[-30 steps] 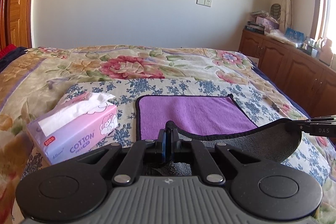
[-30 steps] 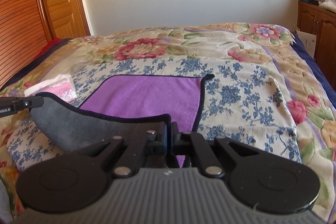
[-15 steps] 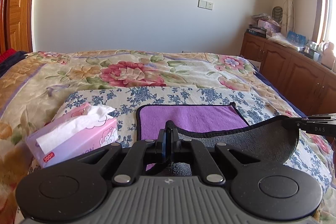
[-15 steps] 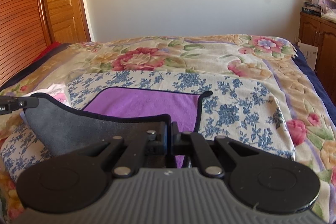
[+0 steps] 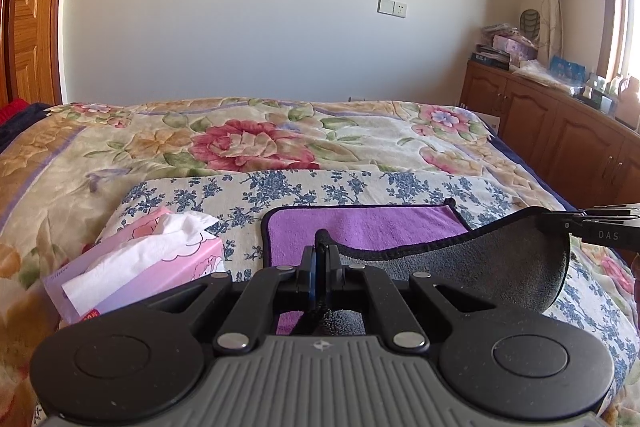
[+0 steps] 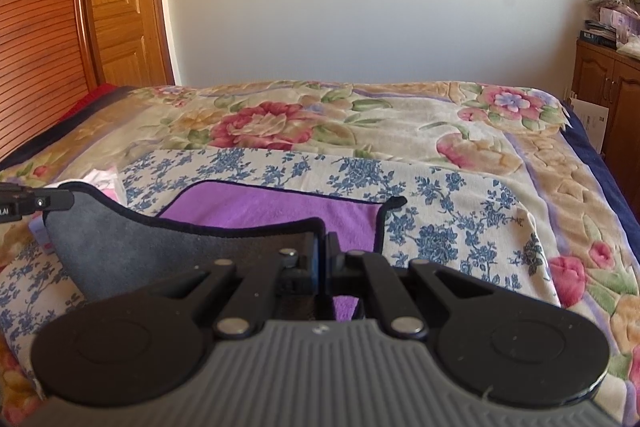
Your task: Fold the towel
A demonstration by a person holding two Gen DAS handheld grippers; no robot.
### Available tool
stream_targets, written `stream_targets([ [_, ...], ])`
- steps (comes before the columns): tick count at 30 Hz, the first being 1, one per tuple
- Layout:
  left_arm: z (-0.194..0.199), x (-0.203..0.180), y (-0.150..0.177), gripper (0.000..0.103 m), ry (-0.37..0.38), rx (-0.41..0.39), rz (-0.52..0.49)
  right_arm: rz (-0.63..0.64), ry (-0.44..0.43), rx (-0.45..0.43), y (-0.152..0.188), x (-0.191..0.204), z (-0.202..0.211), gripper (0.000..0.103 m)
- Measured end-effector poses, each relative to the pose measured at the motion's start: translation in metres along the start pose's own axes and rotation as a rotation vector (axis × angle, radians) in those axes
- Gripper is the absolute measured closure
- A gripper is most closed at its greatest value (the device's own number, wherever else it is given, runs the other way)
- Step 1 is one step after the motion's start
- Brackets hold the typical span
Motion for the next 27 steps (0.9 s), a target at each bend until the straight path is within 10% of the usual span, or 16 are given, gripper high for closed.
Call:
stream_targets([
  [27, -0.051, 0.006, -0.024, 0.098, -0.012, -0.014, -0.019, 0.035, 0.0, -0.036, -0.018, -0.014, -0.036, 0.099],
])
Point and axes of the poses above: each gripper's, at about its wrist camera, not at the fingertips, and z roughly against the way its jaws point, x to its left, y to its underside, the point moved 10 cm from there along -z, roughly the way its jaws point, and after that the axes turned 7 degrees about -z, right-handed, at the moved point
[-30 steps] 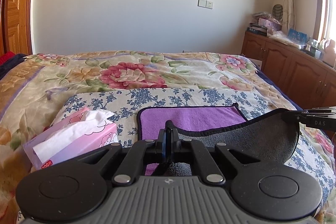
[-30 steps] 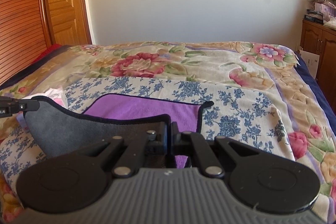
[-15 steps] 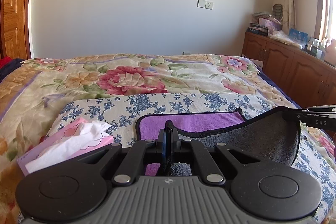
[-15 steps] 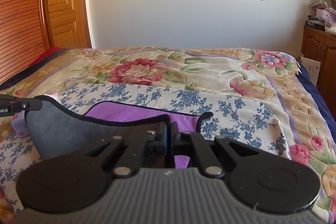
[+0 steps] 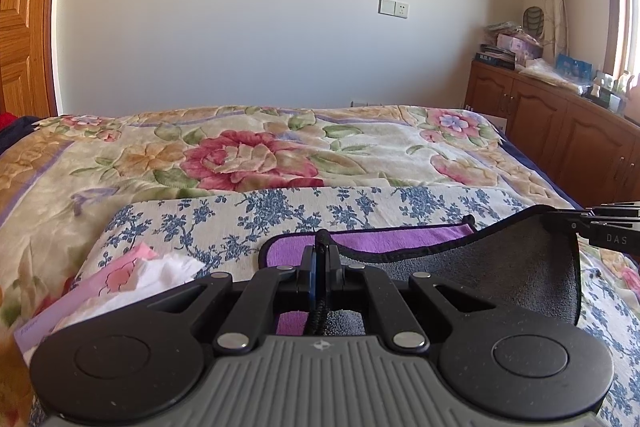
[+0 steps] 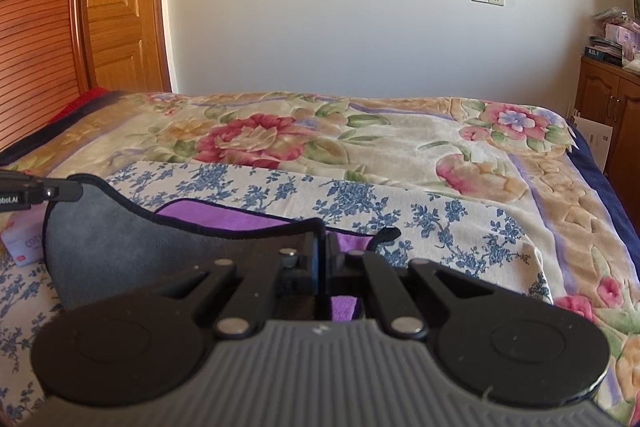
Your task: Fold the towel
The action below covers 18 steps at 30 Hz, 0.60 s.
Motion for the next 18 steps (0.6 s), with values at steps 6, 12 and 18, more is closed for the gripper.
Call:
stream_targets([
  [6, -0.014, 0.002, -0.002, 0.098, -0.008, 0.001, -0.001, 0.009, -0.006, -0.008, -0.004, -0.002, -0.009, 0.099],
  [12, -0.026, 0.0, -0.002, 0.098, -0.01, 0.008, -0.003, 0.002, -0.008, -0.011, -0.007, -0.006, -0.02, 0.099],
  [18, -0.033, 0.003, -0.007, 0.098, -0.015, 0.003, -0.007, 0.016, -0.003, -0.009, -0.006, -0.005, -0.027, 0.099],
])
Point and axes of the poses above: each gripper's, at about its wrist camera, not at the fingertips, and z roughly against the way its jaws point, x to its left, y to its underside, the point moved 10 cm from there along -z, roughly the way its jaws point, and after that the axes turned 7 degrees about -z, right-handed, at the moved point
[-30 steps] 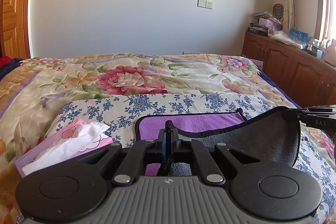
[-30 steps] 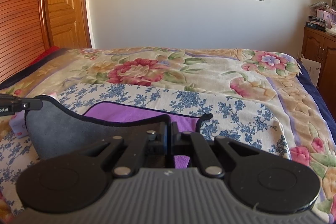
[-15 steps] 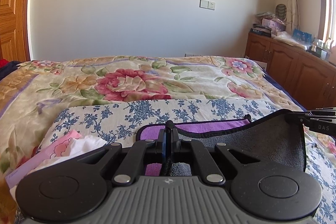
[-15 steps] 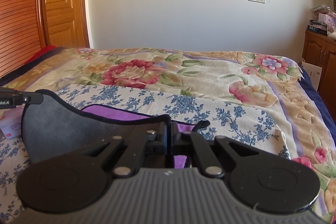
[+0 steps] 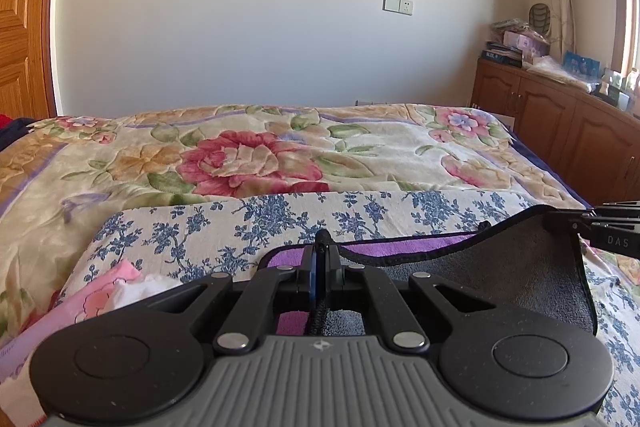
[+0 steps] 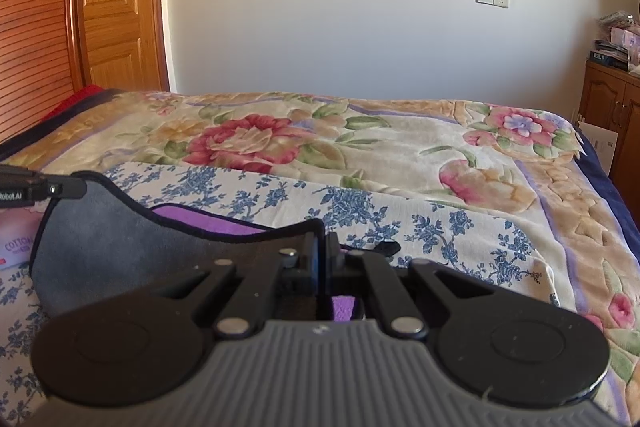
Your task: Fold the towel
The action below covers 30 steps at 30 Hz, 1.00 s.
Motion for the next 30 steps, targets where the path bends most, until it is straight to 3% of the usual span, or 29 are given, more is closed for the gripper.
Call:
stream_targets([
  [15, -0.016, 0.007, -0.023, 0.098, -0.03, -0.03, -0.005, -0.001, 0.008, -0.043, -0.017, -0.003, -0.01, 0.099],
  [30, -0.048, 0.014, -0.03, 0.098, -0.052, -0.018, -0.032, 0.009, 0.052, -0.014, -0.013, -0.016, -0.04, 0.099],
])
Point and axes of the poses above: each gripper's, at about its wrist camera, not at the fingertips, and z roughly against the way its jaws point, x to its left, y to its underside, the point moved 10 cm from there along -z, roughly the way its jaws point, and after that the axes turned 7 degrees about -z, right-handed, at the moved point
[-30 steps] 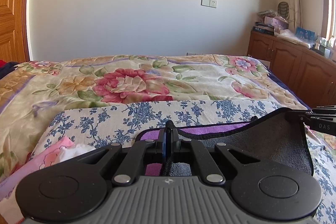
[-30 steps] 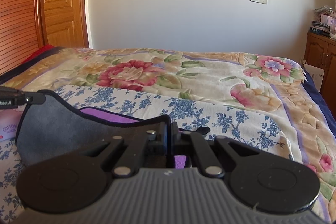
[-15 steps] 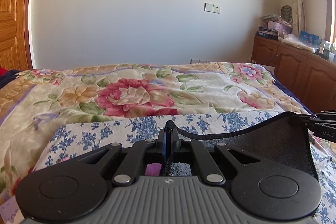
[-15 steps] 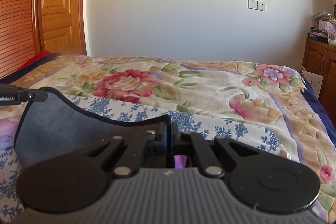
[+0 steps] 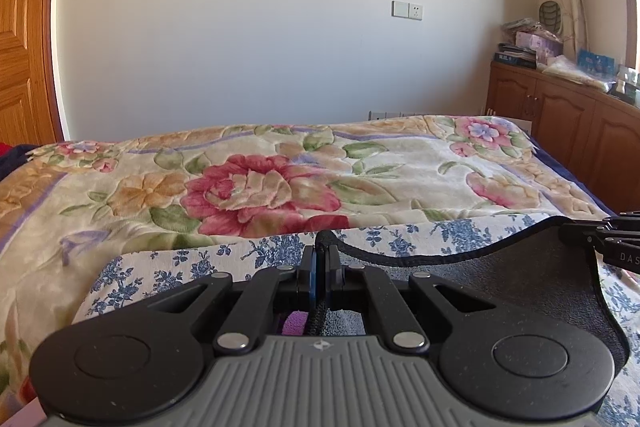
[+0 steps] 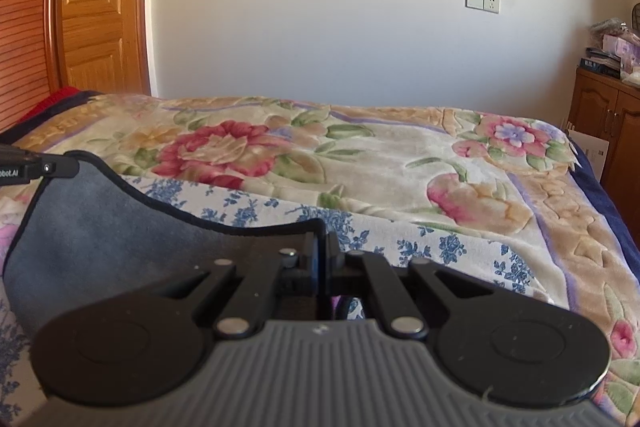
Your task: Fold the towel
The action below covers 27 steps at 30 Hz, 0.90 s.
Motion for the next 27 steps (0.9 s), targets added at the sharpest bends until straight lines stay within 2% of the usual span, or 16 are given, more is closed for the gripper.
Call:
stream_targets([
  [12, -0.037, 0.001, 0.025, 0.098, -0.01, 0.059, -0.035, 0.034, 0.013, 0.079, 0.022, -0.001, -0.026, 0.099],
  [21, -0.044, -0.002, 0.031, 0.096, -0.006, 0.08, -0.056, 0.012, 0.024, 0.121, 0.031, -0.008, -0.034, 0.098],
  [23, -0.044, -0.003, 0.031, 0.092, 0.006, 0.082, -0.048, 0.008, 0.029, 0.125, 0.032, -0.008, -0.034, 0.087],
  [24, -0.043, -0.004, 0.031, 0.086, 0.012, 0.08, -0.048, 0.006, 0.026, 0.124, 0.032, -0.009, -0.033, 0.086],
  [25, -0.042, -0.005, 0.03, 0.082, 0.015, 0.079, -0.049, 0.006, 0.026, 0.124, 0.031, -0.009, -0.032, 0.075],
  [26, -0.041, -0.006, 0.03, 0.072, 0.015, 0.078, -0.05, 0.005, 0.027, 0.12, 0.031, -0.009, -0.031, 0.06],
  [27, -0.04, -0.006, 0.029, 0.064, 0.013, 0.076, -0.047, 0.001, 0.027, 0.116, 0.03, -0.009, -0.03, 0.055],
])
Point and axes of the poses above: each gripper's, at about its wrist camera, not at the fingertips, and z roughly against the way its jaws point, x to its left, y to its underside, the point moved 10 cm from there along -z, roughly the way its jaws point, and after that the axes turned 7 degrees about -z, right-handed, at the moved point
